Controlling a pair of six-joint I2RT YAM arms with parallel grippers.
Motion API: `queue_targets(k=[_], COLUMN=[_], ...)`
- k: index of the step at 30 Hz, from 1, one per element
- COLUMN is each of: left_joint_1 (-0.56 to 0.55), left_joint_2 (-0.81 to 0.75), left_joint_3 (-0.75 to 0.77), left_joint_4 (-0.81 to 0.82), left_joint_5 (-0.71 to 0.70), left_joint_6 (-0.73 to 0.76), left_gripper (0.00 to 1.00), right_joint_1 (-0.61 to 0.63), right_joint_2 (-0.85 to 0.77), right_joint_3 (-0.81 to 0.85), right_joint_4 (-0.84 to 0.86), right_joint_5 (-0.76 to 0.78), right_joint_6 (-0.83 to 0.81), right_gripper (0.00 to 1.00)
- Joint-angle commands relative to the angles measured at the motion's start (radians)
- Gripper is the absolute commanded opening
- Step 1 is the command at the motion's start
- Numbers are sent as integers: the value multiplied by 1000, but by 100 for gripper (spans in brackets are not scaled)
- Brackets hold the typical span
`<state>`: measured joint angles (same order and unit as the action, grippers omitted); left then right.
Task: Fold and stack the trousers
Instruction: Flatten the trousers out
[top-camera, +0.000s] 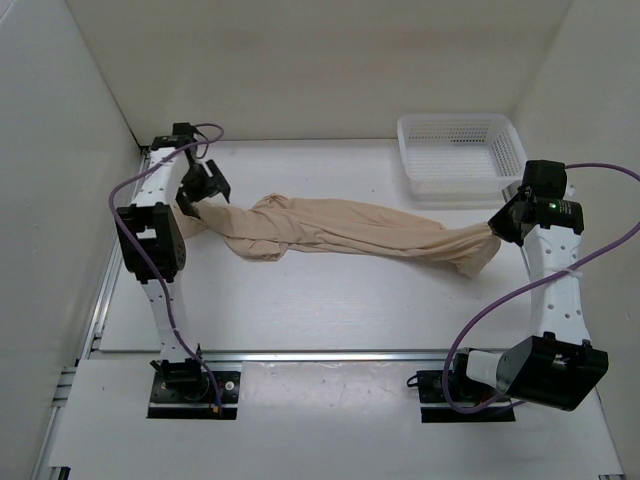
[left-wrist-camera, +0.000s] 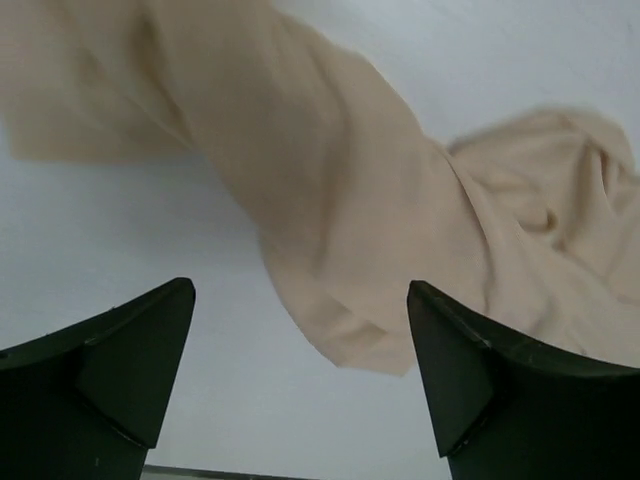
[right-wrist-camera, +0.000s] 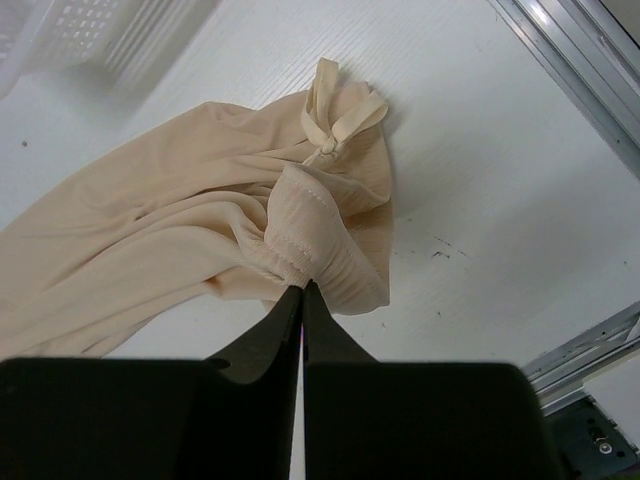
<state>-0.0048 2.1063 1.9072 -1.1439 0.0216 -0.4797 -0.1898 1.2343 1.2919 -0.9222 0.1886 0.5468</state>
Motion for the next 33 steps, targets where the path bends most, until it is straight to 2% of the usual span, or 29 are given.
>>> queue_targets(k=[1, 2, 3, 5, 7, 10, 11, 13, 14, 15, 16, 17, 18, 19, 22, 24, 25, 28, 30, 33], left_joint_1=[91, 100, 109, 120, 130, 140, 140, 140, 140, 140, 140, 140, 140, 140, 140, 149, 175, 228, 252, 299], left_joint_2=[44, 70, 119, 155, 190, 248, 260, 279, 279, 279, 288, 303, 314, 328, 340, 262, 223, 36, -73, -194], left_joint_3=[94, 142, 162, 177, 177, 200, 211, 225, 236, 248, 259, 275, 303, 385, 596, 654, 665, 603, 573, 498], left_joint_4=[-3, -19, -31, -40, -28, -14, -14, -14, -14, -14, -1, 0, -10, -34, -114, -114, -64, 39, 76, 76], left_joint_5=[-43, -43, -43, -67, -49, 29, 58, 58, 58, 67, 77, 89, 89, 98, 135, 164, 210, 323, 333, 333], left_joint_6=[-27, -27, -27, -36, -45, -36, -27, -27, -27, -27, -27, -27, -17, -17, -17, -42, -66, -111, -111, -99], left_gripper=[98, 96, 91, 74, 62, 67, 79, 87, 87, 83, 74, 58, 31, 11, 10, 10, 10, 10, 10, 10], right_joint_1=[-3, -3, -3, -3, -3, -3, -3, -3, -3, -3, -3, -3, -3, -3, -3, -3, -3, -3, -3, -3], right_joint_2=[-21, -10, 4, 16, 28, 50, 59, 70, 70, 70, 79, 88, 88, 102, 154, 206, 223, 258, 243, 153], right_joint_3=[-5, -5, -5, -5, 15, 26, 26, 35, 35, 44, 44, 44, 56, 57, 148, 273, 323, 495, 559, 535], right_joint_4=[2, 2, 2, 2, 12, 13, 13, 22, 22, 22, 22, 22, 22, 22, 33, 19, 7, -27, -55, -55], right_joint_5=[-21, -21, -21, -32, -46, -46, -46, -46, -46, -46, -46, -46, -46, -46, -70, -89, -89, -101, -91, -40], right_joint_6=[-22, -22, -22, -22, -22, -22, -13, -13, -13, -13, -13, -13, -13, -13, -4, -4, -4, 16, 30, 48], right_gripper=[0, 0, 0, 0, 0, 0, 0, 0, 0, 0, 0, 0, 0, 0, 0, 0, 0, 0, 0, 0])
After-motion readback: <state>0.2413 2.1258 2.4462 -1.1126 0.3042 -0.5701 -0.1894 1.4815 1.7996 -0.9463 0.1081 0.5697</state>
